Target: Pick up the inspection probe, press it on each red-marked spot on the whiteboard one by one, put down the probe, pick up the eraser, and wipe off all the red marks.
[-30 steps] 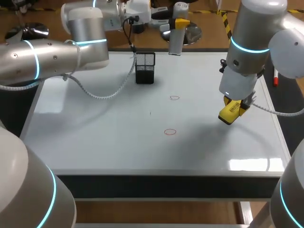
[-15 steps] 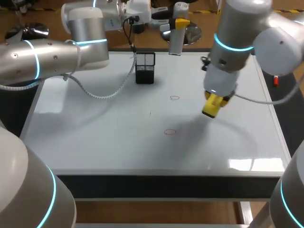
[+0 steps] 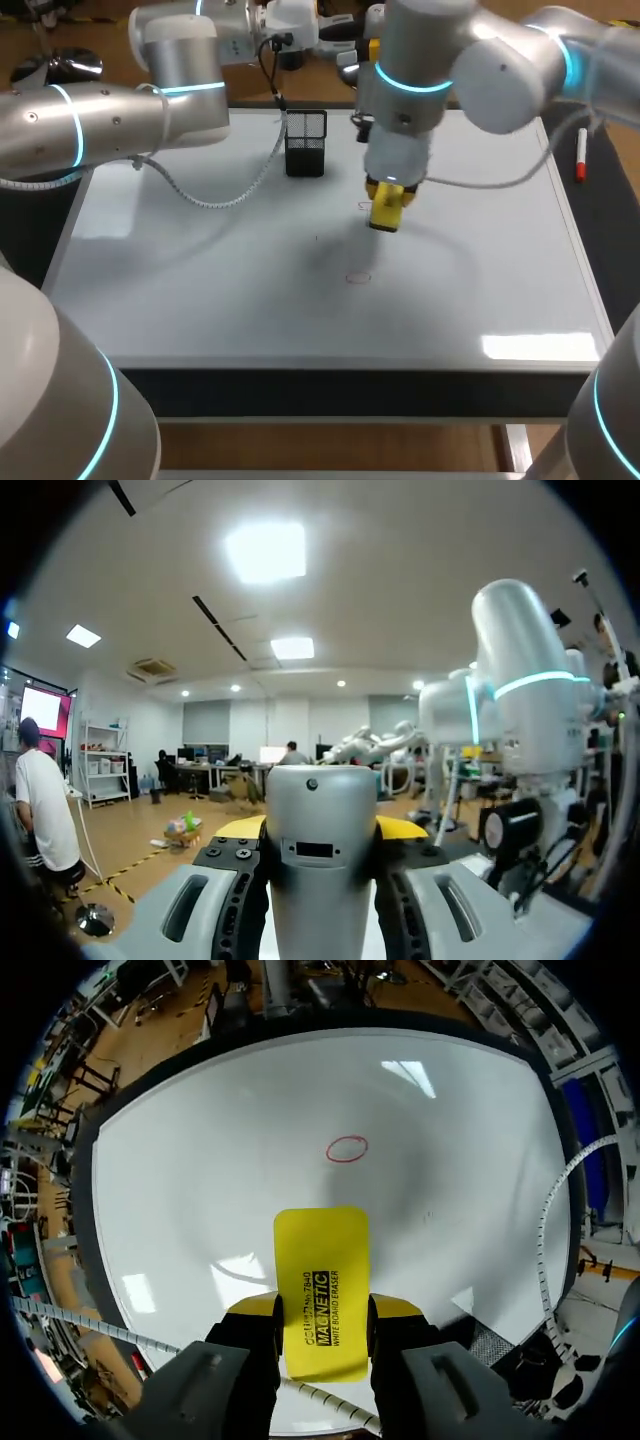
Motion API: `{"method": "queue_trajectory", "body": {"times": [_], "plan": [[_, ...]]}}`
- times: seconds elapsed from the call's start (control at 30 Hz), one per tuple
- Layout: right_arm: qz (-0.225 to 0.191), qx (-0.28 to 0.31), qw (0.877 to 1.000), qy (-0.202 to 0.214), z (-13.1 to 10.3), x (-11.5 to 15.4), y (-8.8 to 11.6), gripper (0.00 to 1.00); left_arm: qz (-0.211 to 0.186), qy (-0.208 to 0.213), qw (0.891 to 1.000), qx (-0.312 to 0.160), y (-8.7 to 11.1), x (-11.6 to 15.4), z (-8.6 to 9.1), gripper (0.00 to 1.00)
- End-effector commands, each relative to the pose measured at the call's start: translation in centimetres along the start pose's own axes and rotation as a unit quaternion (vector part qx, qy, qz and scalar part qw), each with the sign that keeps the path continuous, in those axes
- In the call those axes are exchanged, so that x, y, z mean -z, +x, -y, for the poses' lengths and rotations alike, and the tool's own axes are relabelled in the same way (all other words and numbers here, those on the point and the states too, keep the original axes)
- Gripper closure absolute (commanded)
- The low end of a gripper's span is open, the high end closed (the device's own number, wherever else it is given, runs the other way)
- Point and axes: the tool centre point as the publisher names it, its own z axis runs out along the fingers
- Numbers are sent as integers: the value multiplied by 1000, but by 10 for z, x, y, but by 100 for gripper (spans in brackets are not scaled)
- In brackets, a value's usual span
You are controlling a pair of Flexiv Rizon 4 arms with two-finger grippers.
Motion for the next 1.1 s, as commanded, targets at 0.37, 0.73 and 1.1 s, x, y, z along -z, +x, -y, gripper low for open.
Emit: {"method": "queue_trajectory", "body": {"times": [0.37,0.73,1.1], "plan": [[-67,54,996,-10,22,-33,-60,100,-1,-1,1000,0,-1,0,1,100],[-69,75,995,-7,29,-47,-61,100,-1,-1,1000,0,-1,0,1,100],[-54,63,996,-18,32,-57,-47,100,-1,-1,1000,0,-1,0,1,100]]}}
